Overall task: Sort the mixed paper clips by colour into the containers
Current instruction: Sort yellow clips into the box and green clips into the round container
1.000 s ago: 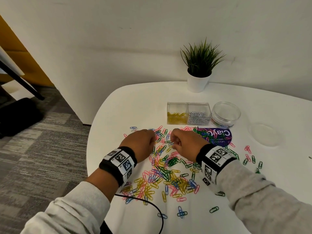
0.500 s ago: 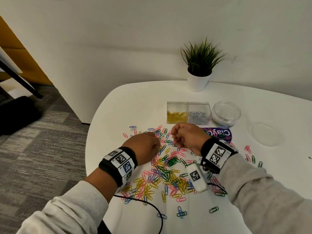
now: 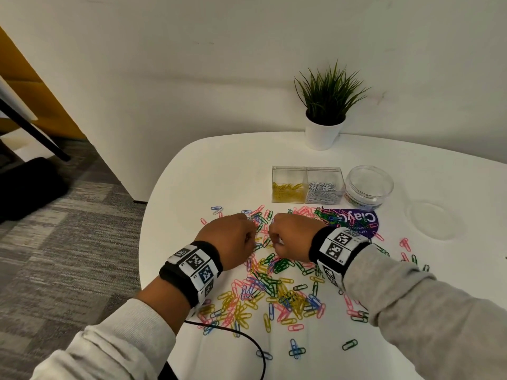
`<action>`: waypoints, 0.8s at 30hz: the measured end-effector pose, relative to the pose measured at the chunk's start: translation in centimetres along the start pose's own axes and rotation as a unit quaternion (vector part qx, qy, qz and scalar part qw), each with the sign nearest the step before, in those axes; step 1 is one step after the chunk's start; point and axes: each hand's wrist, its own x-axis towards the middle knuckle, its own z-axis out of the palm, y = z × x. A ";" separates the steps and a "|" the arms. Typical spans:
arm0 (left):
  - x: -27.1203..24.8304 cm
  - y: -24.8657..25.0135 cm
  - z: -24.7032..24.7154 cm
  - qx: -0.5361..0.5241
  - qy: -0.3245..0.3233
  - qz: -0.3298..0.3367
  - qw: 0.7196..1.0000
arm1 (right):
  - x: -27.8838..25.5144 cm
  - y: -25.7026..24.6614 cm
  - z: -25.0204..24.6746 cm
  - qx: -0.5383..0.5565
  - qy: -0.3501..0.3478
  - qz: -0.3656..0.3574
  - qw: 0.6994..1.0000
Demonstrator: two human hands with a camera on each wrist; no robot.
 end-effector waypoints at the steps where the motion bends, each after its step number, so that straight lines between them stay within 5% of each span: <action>1: -0.1 0.0 -0.1 -0.005 0.008 -0.002 1.000 | -0.1 0.0 -0.3 0.018 0.003 0.000 1.000; 8: -0.1 -0.4 -0.2 -0.025 0.006 -0.022 0.999 | 1.4 4.2 -6.5 0.097 0.216 0.107 0.966; 13: -0.1 -0.5 -0.2 -0.040 0.020 -0.041 0.998 | 2.9 6.6 -8.2 0.040 0.120 0.123 0.984; 16: -0.3 -0.6 -0.4 -0.050 0.034 -0.056 0.997 | 1.2 6.7 -7.4 0.074 0.159 0.113 0.978; 20: 0.3 -0.4 -1.7 -0.069 0.064 -0.048 0.994 | -4.8 6.7 -4.0 0.075 0.193 0.081 0.975; 24: 3.0 0.0 -4.5 -0.082 0.103 -0.035 0.991 | -12.5 6.9 -0.9 -0.021 0.070 0.125 0.989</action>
